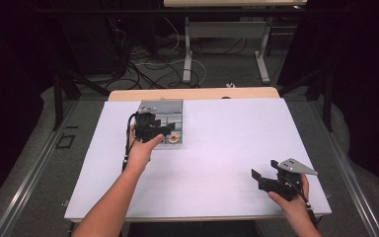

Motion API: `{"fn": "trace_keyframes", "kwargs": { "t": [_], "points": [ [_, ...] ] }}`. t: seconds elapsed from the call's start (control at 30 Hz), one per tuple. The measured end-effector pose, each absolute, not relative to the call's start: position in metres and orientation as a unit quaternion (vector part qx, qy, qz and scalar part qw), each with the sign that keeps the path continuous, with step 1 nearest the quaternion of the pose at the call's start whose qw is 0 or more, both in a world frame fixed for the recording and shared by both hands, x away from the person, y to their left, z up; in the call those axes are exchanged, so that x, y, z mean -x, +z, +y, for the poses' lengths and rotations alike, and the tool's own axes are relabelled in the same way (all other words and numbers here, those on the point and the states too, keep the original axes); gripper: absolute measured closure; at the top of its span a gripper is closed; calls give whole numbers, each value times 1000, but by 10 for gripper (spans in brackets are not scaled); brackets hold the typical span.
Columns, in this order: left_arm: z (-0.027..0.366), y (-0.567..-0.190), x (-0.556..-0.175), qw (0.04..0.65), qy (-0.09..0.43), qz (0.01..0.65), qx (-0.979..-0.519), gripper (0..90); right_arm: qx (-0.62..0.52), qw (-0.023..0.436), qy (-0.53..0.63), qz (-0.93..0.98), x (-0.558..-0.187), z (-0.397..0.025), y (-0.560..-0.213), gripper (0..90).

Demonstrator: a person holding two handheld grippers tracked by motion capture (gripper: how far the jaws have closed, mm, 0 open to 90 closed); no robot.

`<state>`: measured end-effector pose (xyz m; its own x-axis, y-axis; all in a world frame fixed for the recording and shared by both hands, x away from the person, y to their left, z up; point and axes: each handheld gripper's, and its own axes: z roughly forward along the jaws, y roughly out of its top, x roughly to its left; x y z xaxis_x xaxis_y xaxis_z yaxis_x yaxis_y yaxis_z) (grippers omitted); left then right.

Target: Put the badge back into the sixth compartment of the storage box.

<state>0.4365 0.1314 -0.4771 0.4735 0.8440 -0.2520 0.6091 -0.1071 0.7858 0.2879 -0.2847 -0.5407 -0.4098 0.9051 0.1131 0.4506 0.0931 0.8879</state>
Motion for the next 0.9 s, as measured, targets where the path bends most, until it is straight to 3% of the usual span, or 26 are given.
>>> {"fn": "trace_keyframes", "kwargs": {
  "t": [0.73,0.9],
  "points": [
    [138,-472,-400,470,104,465,-743,18,-483,248,465,700,-288,-285,-541,149],
    [147,-473,-389,461,112,455,-753,6,-483,250,462,700,-287,-285,-541,149]
  ]
}}
